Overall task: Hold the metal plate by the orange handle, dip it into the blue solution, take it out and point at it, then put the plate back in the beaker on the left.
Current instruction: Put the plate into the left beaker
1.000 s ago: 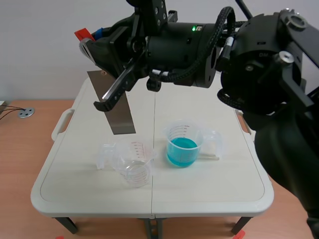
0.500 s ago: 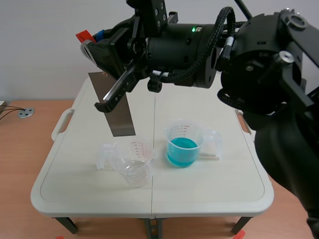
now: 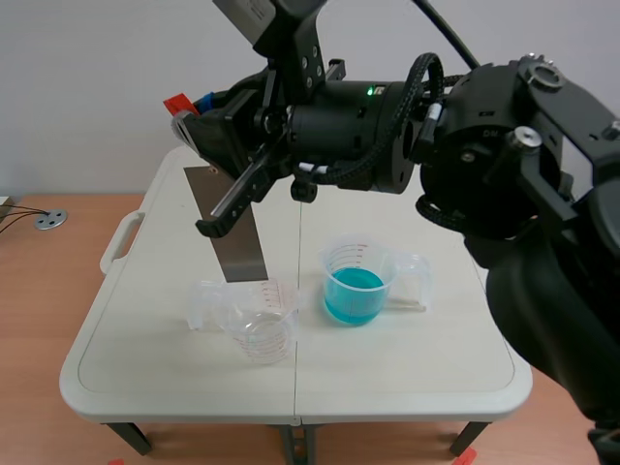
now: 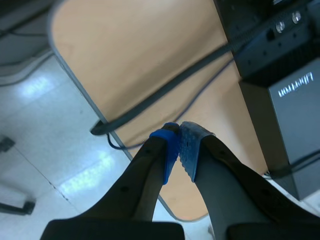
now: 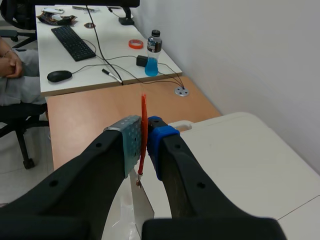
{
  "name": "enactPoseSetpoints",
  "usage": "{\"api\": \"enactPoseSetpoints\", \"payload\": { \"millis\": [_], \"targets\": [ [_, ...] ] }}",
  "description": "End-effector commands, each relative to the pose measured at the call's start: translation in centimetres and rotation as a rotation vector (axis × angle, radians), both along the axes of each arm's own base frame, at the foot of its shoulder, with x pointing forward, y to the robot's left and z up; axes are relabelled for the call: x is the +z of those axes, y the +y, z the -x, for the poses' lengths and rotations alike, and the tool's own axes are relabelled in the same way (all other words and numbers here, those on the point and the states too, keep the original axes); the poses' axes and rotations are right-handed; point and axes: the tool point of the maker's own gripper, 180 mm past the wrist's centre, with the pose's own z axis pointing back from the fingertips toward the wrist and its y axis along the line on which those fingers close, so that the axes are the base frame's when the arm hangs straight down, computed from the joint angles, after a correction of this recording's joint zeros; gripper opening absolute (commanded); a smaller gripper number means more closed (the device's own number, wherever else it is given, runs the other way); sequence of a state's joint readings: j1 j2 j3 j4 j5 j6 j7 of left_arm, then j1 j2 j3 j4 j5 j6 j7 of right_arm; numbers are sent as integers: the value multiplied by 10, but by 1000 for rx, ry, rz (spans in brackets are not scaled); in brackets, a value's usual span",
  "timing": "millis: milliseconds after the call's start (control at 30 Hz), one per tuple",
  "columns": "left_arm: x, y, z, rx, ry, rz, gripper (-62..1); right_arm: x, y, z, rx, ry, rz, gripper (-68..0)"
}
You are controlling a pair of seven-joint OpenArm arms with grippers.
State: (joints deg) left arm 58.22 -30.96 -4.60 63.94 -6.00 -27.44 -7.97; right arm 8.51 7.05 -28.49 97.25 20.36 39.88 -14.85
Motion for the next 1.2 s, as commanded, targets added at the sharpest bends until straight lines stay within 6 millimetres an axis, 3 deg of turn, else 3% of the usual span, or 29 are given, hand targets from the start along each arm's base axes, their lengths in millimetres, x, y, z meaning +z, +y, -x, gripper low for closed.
{"api": "enactPoseSetpoints", "payload": {
  "millis": [0,667,1167],
  "targets": [
    [2,-3,4,-5,6,15,-594,6,5,2,20,-6,-31,-662],
    [1,-6,8,-12,23,19,-594,-48,0,-11,-25,148,1,-662],
    [0,-6,9,-14,29,16,-594,-74,-6,-16,-58,299,-92,-662]
  ]
}}
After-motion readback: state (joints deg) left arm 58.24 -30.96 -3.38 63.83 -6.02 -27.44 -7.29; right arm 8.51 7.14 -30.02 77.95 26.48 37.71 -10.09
